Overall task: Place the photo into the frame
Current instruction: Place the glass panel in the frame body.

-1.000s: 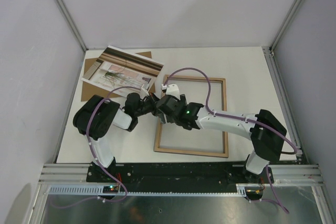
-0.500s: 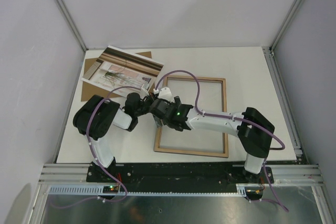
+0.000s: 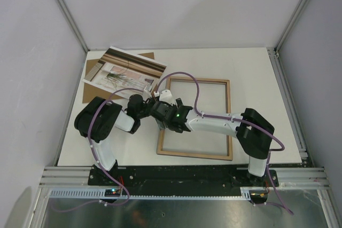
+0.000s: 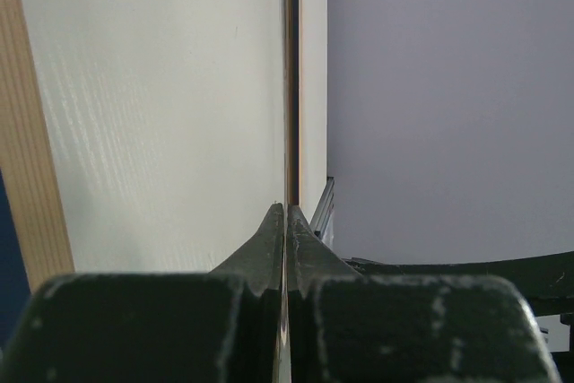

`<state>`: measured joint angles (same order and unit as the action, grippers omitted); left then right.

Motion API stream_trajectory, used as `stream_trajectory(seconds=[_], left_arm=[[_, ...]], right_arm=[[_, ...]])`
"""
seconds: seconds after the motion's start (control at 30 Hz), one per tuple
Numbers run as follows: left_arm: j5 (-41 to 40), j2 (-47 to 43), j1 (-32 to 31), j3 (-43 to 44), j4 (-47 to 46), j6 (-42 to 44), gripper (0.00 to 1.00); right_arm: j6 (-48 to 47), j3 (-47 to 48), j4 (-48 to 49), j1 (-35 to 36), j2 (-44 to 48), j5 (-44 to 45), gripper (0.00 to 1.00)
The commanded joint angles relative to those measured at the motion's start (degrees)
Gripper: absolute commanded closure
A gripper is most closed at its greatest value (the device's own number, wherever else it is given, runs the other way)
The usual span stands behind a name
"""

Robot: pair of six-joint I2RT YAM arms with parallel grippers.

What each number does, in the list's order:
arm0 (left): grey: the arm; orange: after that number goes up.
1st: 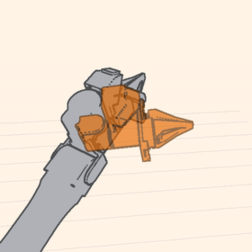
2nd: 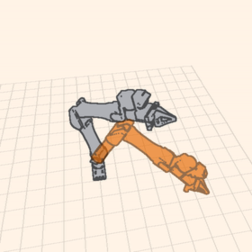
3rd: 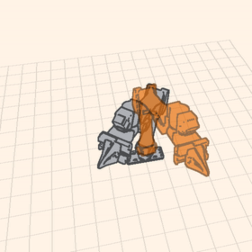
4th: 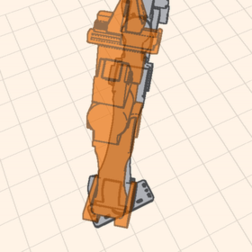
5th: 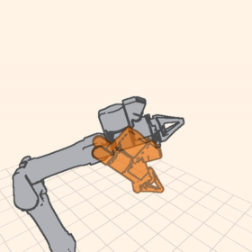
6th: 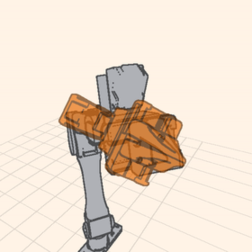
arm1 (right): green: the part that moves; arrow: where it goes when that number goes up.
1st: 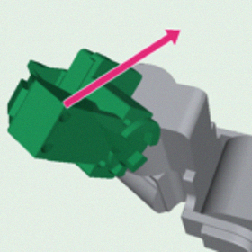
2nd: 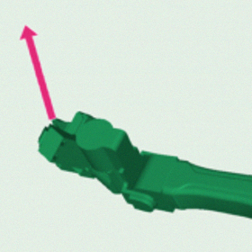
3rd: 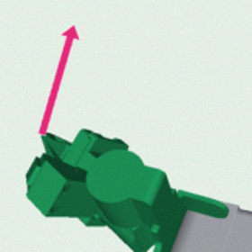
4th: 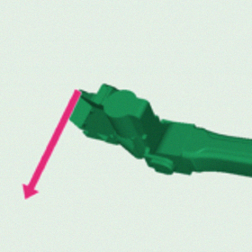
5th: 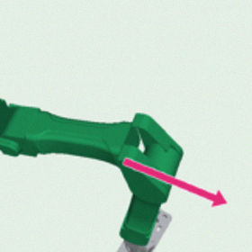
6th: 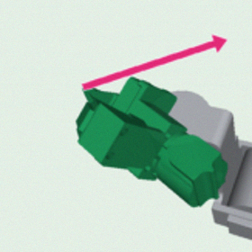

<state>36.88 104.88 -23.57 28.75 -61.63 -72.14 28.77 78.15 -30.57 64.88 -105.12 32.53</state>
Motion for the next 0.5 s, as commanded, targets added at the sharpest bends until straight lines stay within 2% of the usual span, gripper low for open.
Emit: stream_trajectory(seconds=[0.0,0.47], left_arm=[[1.38,-1.15,0.11,1.96,-0.54,1.65,1.00],[1.45,-1.25,0.10,2.62,1.00,2.50,0.98]], right_arm=[[0.66,2.36,-1.01,0.10,-0.59,2.34,0.14],[1.37,2.35,-1.62,-0.60,-0.72,1.72,0.14]])
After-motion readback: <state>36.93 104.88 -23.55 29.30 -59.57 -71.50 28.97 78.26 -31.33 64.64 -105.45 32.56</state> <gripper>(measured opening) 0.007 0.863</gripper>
